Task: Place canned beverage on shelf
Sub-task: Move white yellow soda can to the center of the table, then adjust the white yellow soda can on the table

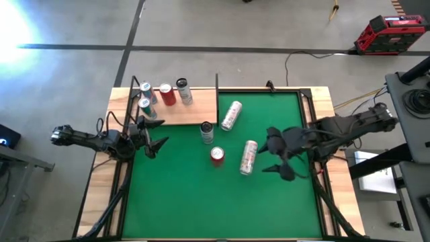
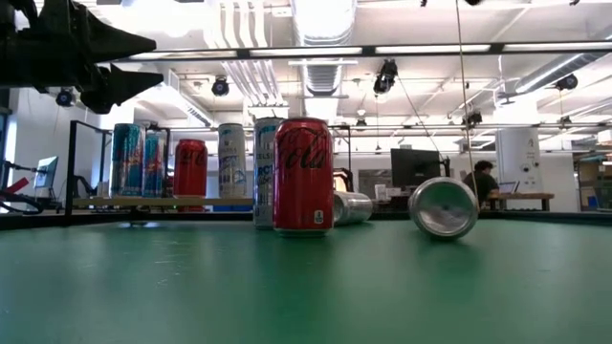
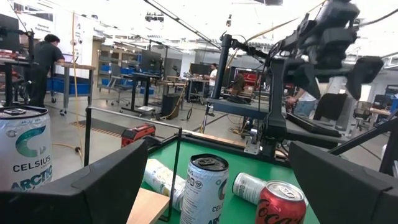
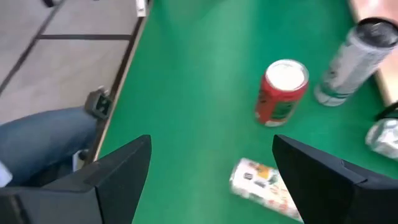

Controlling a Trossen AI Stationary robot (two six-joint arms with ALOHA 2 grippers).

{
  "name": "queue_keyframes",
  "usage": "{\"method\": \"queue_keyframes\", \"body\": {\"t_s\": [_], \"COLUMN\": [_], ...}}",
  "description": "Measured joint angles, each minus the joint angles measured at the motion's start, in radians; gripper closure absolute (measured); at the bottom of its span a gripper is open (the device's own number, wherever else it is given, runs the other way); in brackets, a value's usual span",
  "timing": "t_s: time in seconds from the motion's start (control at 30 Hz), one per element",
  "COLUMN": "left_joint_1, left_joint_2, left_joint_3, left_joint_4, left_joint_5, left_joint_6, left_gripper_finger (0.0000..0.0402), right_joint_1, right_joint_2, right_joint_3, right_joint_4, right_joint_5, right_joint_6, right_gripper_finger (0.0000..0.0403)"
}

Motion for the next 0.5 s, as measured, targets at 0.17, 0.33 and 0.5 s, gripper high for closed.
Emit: {"method": "queue_keyframes", "body": {"t_s": [0.17, 0.33, 0.5], "left_joint_1": [0.000, 0.000, 0.000], "left_joint_2": [0.000, 0.000, 0.000], "left_joint_3": [0.000, 0.000, 0.000], "left_joint_4": [0.000, 0.000, 0.000], "left_joint_5": [0.000, 0.000, 0.000], "left_joint_6": [0.000, 0.000, 0.000], "left_gripper_finger": [0.0027, 0.0027, 0.0027], "right_joint_1": [0.021, 0.037, 0.035], "right_joint_2": [-0.180, -0.308, -0.316], "right_joint_3": [-0.224, -0.377, -0.428], "right_joint_4": [0.186, 0.278, 0.269], "right_joint_5": [0.059, 0.179, 0.404], "right_joint_6": [0.066, 0.156, 0.398], "right_gripper_finger": [0.0078, 0.0078, 0.0078]}}
